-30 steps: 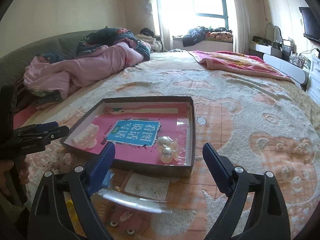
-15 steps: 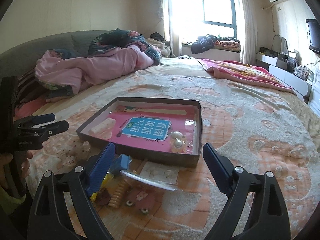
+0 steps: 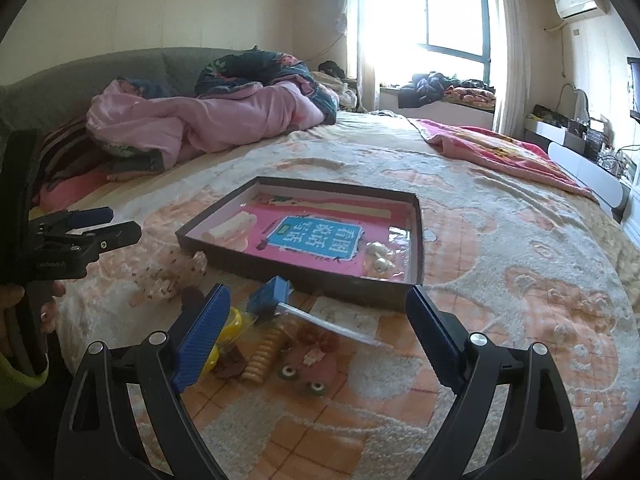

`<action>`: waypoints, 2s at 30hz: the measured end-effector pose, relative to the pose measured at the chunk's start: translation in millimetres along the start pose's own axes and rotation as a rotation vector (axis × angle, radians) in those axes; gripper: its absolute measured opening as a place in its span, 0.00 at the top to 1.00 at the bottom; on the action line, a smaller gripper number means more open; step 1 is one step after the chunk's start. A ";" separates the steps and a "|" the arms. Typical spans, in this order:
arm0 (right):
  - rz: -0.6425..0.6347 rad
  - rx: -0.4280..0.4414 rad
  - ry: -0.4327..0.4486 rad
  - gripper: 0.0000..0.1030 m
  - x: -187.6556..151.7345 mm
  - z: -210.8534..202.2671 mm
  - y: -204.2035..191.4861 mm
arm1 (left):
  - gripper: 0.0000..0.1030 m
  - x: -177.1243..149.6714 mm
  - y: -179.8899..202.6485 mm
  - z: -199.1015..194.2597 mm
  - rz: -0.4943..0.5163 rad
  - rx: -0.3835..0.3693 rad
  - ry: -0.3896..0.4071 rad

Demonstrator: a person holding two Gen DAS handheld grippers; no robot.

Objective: Organize jewelry
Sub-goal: 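Move left tool to the sheer bow while right tool reaches the clear plastic sleeve, then grasp and lift the bow with left tool while right tool lifts the sleeve over the tray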

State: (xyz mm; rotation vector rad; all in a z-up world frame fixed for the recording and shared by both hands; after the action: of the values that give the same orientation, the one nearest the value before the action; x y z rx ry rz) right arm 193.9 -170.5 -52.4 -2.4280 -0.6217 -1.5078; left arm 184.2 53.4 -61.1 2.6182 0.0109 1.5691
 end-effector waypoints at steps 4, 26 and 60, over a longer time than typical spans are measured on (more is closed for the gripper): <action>-0.009 0.012 -0.015 0.16 -5.8 1.3 -7.5 | 0.11 -6.0 -1.0 -2.4 0.007 0.003 -0.010; 0.055 -0.028 -0.122 0.16 -34.7 45.7 8.9 | 0.11 -51.6 -16.1 26.7 -0.046 -0.015 -0.136; 0.183 -0.007 -0.126 0.72 -42.4 24.1 21.3 | 0.88 -36.0 22.6 26.4 -0.093 -0.201 -0.145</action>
State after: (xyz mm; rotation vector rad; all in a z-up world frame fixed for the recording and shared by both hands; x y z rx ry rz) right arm 206.6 -190.0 -100.3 -2.5221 -0.4043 -1.2962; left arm 189.6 27.0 -103.3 2.5277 -0.0335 1.2768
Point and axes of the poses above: each gripper's, at about its wrist camera, not at the fingertips, and z roughly the way its jaws point, y to its right, x to its top, the point moved 9 cm from there along z, roughly the way its jaws point, and after that the axes turned 6 degrees about y, right-handed, at the moved point
